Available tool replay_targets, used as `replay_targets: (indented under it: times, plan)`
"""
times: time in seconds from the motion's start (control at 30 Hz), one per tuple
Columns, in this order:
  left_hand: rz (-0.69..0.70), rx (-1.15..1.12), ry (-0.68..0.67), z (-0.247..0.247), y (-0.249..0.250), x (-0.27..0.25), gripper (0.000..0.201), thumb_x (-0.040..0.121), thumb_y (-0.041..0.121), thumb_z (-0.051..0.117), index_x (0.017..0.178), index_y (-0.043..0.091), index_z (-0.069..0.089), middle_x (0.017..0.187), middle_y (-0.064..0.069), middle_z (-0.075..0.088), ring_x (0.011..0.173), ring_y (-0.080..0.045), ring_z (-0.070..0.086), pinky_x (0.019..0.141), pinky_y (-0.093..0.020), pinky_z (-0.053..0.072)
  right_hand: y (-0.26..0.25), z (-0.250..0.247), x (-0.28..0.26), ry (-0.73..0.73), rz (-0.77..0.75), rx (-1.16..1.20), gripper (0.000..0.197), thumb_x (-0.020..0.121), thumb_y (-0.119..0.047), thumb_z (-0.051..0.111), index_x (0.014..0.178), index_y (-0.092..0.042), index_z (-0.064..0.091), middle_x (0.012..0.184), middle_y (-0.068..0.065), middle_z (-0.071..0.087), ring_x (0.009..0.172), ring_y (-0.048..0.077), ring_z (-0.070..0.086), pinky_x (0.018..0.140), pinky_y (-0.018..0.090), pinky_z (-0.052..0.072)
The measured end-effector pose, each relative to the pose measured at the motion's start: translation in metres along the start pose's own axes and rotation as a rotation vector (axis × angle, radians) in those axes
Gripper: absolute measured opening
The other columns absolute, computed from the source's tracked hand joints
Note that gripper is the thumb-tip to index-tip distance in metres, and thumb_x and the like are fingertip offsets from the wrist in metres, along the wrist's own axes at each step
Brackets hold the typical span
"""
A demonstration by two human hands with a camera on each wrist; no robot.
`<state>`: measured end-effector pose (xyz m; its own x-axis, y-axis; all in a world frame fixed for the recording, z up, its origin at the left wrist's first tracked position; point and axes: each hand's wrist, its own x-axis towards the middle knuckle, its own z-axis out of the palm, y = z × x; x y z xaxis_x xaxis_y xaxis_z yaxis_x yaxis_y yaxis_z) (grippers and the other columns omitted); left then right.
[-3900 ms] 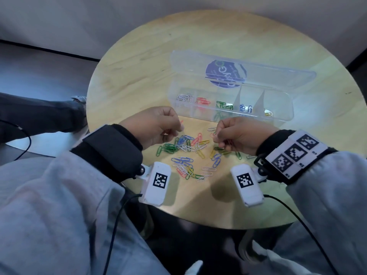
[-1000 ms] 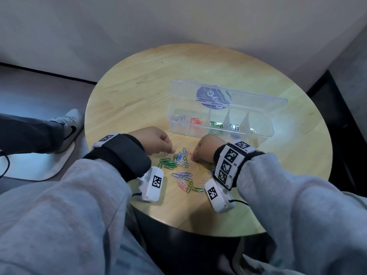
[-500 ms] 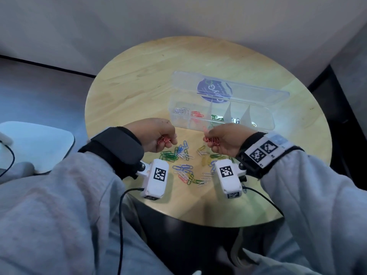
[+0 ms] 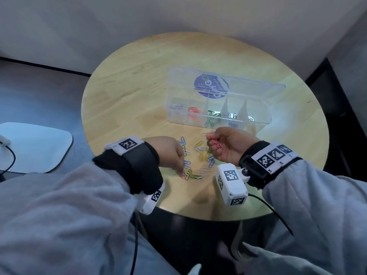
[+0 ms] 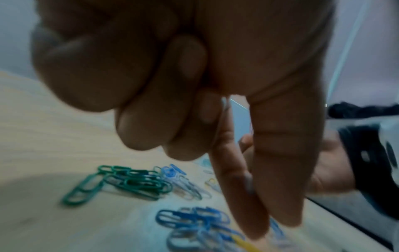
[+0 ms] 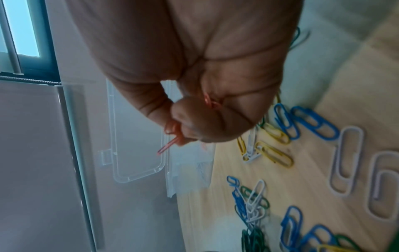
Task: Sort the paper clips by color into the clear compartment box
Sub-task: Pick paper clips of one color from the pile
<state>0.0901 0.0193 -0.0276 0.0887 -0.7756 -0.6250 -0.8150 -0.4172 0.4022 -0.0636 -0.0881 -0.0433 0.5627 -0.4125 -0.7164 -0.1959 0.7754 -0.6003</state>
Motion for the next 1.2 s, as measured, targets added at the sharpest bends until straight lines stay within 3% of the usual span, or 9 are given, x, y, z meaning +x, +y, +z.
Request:
replay_targets:
  times: [0.17, 0.37, 0.47, 0.6, 0.73, 0.87, 1.03, 1.13, 1.2]
  plan:
    - [0.034, 0.134, 0.026, 0.007, 0.006, 0.003, 0.018, 0.076, 0.026, 0.073, 0.093, 0.021, 0.075, 0.077, 0.007, 0.061, 0.076, -0.011, 0.053, 0.062, -0.021, 0.037, -0.002, 0.001, -0.004, -0.029, 0.028, 0.002, 0.005, 0.064, -0.008, 0.039, 0.064, -0.011, 0.043, 0.051, 0.003, 0.046, 0.037, 0.010, 0.043, 0.034, 0.012, 0.034]
    - [0.077, 0.239, 0.064, 0.009, 0.004, 0.009, 0.015, 0.075, 0.018, 0.069, 0.083, 0.030, 0.064, 0.064, 0.011, 0.047, 0.064, -0.011, 0.046, 0.052, -0.021, 0.031, 0.001, -0.004, -0.006, -0.022, 0.009, -0.045, 0.003, 0.061, -0.010, 0.037, 0.061, -0.011, 0.040, 0.053, 0.004, 0.047, 0.038, 0.012, 0.044, 0.035, 0.012, 0.036]
    - [0.117, 0.272, 0.047, 0.012, 0.004, 0.010, 0.019, 0.075, 0.017, 0.070, 0.070, 0.026, 0.053, 0.068, 0.008, 0.051, 0.066, -0.014, 0.048, 0.050, -0.021, 0.030, 0.001, -0.006, -0.006, 0.026, -0.006, -0.108, 0.017, 0.076, -0.009, 0.033, 0.060, -0.012, 0.038, 0.055, 0.003, 0.044, 0.037, 0.011, 0.041, 0.034, 0.012, 0.032]
    - [0.133, 0.288, 0.022, 0.012, 0.005, 0.010, 0.015, 0.076, 0.018, 0.069, 0.078, 0.029, 0.060, 0.069, 0.010, 0.052, 0.073, -0.013, 0.049, 0.051, -0.020, 0.031, 0.000, -0.006, -0.003, 0.136, -0.076, -0.365, 0.027, 0.092, -0.014, 0.051, 0.067, -0.015, 0.041, 0.058, 0.001, 0.040, 0.035, 0.006, 0.036, 0.030, 0.013, 0.025]
    - [0.139, 0.314, 0.030, 0.014, 0.008, 0.012, 0.015, 0.076, 0.017, 0.067, 0.082, 0.029, 0.061, 0.065, 0.015, 0.047, 0.074, -0.012, 0.048, 0.050, -0.018, 0.029, -0.004, -0.003, 0.000, 0.123, -0.100, -0.602, 0.030, 0.087, -0.020, 0.064, 0.066, -0.018, 0.043, 0.054, -0.001, 0.041, 0.041, 0.008, 0.033, 0.030, 0.013, 0.025]
    - [0.132, 0.303, 0.039, 0.014, 0.008, 0.012, 0.014, 0.076, 0.017, 0.068, 0.080, 0.028, 0.060, 0.064, 0.012, 0.049, 0.073, -0.013, 0.049, 0.050, -0.018, 0.030, -0.004, 0.000, 0.002, 0.130, -0.126, -0.802, 0.023, 0.084, -0.010, 0.066, 0.067, -0.016, 0.053, 0.051, 0.000, 0.040, 0.037, 0.008, 0.032, 0.034, 0.013, 0.025]
    - [0.103, 0.291, -0.010, 0.013, 0.004, 0.015, 0.011, 0.075, 0.020, 0.071, 0.077, 0.026, 0.062, 0.072, 0.008, 0.057, 0.072, -0.013, 0.052, 0.055, -0.021, 0.036, -0.002, 0.018, 0.000, 0.163, -0.222, -1.386, 0.011, 0.077, -0.023, 0.073, 0.077, -0.025, 0.063, 0.058, -0.005, 0.044, 0.044, 0.009, 0.036, 0.040, 0.018, 0.033]
    - [0.072, 0.211, -0.015, 0.010, -0.002, 0.013, 0.009, 0.073, 0.023, 0.072, 0.070, 0.024, 0.063, 0.070, 0.006, 0.061, 0.069, -0.013, 0.054, 0.066, -0.025, 0.044, 0.002, 0.029, 0.006, 0.171, -0.307, -1.583, 0.019, 0.076, -0.025, 0.074, 0.093, -0.022, 0.065, 0.064, -0.011, 0.043, 0.058, 0.003, 0.041, 0.051, 0.020, 0.033]
    - [0.082, 0.088, -0.012, 0.000, -0.006, 0.011, 0.014, 0.073, 0.024, 0.073, 0.065, 0.022, 0.061, 0.065, 0.006, 0.059, 0.063, -0.011, 0.050, 0.066, -0.026, 0.043, 0.005, 0.033, 0.011, 0.178, -0.308, -1.646, 0.020, 0.075, -0.027, 0.073, 0.092, -0.024, 0.063, 0.067, -0.012, 0.045, 0.069, 0.010, 0.048, 0.061, 0.024, 0.037]
